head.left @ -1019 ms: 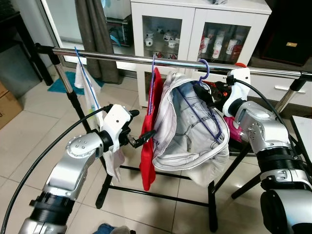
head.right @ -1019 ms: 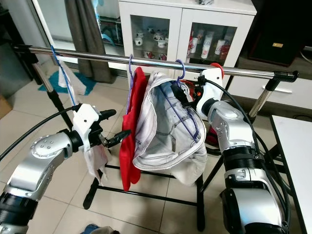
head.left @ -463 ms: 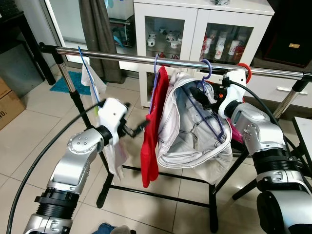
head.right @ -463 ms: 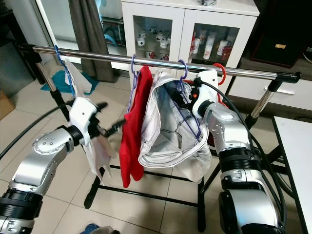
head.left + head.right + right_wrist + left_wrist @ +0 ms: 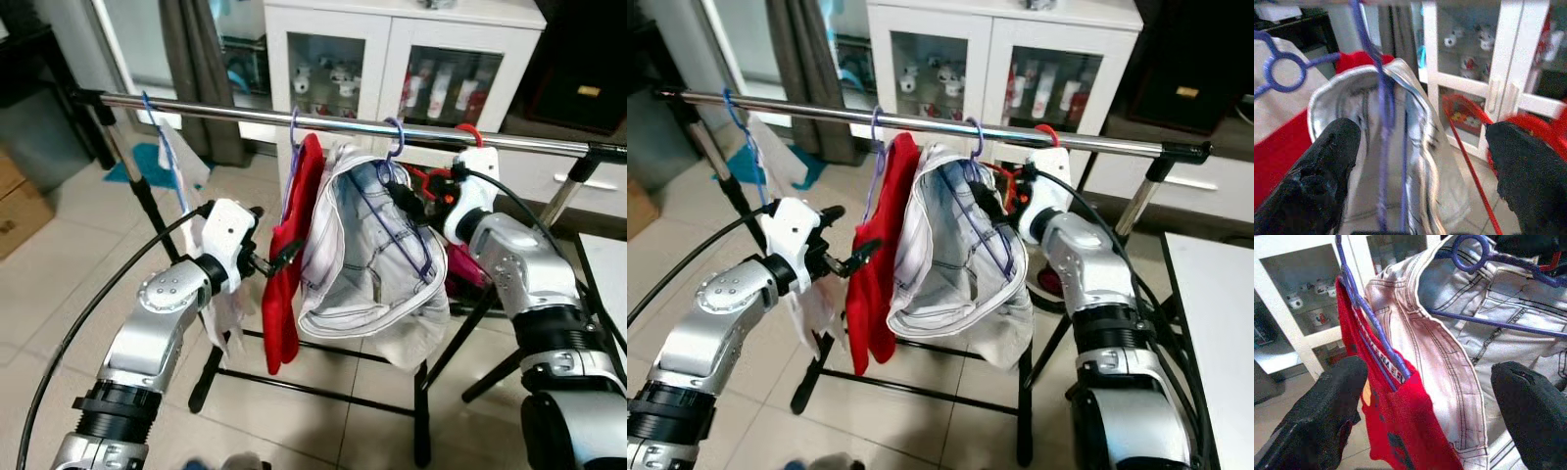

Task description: Hang hanger

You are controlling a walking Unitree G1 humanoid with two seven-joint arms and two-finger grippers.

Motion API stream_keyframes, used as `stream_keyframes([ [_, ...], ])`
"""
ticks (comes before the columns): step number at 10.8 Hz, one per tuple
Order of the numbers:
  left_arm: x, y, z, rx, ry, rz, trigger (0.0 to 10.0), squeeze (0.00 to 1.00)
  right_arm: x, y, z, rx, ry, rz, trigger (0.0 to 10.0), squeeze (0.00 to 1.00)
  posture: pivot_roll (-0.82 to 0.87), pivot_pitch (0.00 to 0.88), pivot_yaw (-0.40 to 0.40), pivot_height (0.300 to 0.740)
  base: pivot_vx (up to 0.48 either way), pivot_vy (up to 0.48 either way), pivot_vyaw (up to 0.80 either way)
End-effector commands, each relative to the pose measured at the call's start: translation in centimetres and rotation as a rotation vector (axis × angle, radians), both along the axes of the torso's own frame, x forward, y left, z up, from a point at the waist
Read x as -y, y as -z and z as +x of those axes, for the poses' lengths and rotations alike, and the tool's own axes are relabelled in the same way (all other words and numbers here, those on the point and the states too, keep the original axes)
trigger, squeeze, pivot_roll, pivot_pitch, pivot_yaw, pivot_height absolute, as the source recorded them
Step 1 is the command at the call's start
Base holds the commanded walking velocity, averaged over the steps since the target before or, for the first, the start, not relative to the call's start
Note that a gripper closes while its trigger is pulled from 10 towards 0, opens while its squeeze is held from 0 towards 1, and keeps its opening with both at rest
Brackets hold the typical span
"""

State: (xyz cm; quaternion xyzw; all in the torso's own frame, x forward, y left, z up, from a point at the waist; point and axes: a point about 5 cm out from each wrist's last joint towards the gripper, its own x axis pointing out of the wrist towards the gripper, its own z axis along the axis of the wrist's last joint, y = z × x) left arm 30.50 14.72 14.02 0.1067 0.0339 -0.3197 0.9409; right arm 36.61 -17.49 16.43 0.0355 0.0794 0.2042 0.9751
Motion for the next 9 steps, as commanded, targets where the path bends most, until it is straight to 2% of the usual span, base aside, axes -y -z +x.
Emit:
stream_keyframes([
  [1, -0.3, -0.1, -0.1, 0.004, -0.002, 0.004, 10.0, 0.00, -0.3, -0.3, 0.0, 0.007, -0.008, 0.007, 10.0, 0.00, 0.06, 0.000, 0.008, 0.740, 0.000, 0.000, 0.00],
  [4, -1.1, 0.1, -0.4, -0.014, -0.019, 0.037, 10.0, 0.00, -1.0, -0.6, 0.2, 0.008, -0.037, 0.006, 10.0, 0.00, 0.08, 0.000, -0.010, 0.740, 0.000, 0.000, 0.00],
  [8, 0.0, -0.3, -1.4, 0.007, 0.072, 0.012, 10.0, 0.00, -1.1, -0.6, 0.2, 0.013, -0.036, 0.008, 10.0, 0.00, 0.10, 0.000, -0.024, 0.740, 0.000, 0.000, 0.00],
  [9, 0.3, -0.6, -1.7, 0.013, 0.094, -0.027, 10.0, 0.00, -1.3, -0.7, 0.3, 0.020, -0.048, -0.003, 10.0, 0.00, 0.10, 0.000, -0.017, 0.740, 0.000, 0.000, 0.00],
])
